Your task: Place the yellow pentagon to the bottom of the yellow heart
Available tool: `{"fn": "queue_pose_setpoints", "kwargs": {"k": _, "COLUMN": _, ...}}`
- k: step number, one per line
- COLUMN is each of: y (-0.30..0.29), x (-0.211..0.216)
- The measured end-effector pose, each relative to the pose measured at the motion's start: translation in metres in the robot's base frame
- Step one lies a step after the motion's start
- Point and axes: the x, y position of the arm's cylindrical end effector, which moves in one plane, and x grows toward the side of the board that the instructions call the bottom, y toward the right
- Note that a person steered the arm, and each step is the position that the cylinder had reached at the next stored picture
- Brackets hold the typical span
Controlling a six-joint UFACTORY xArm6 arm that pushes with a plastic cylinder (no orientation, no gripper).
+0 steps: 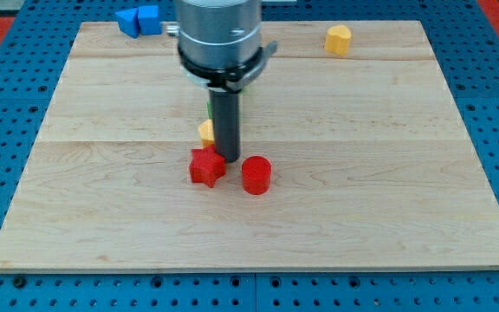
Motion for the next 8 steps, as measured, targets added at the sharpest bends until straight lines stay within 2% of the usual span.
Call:
{"fn": "queue_pose_setpoints", "kwargs": {"k": 2, "y": -0.047, "x": 0.001}}
{"fn": "queue_pose_setpoints", "kwargs": {"k": 3, "y": -0.044, "x": 0.001}}
{"fn": "queue_pose_setpoints", "kwargs": {"k": 4, "y": -0.095, "x": -0.001}}
{"fn": "queue_pose_setpoints", "kwargs": {"k": 5, "y": -0.071, "x": -0.028}}
{"fn": "queue_pose_setpoints", "kwargs": {"k": 7, "y": 0.054, "x": -0.024}}
{"fn": "queue_pose_setpoints", "kwargs": {"k": 8, "y": 0.074, "x": -0.057}}
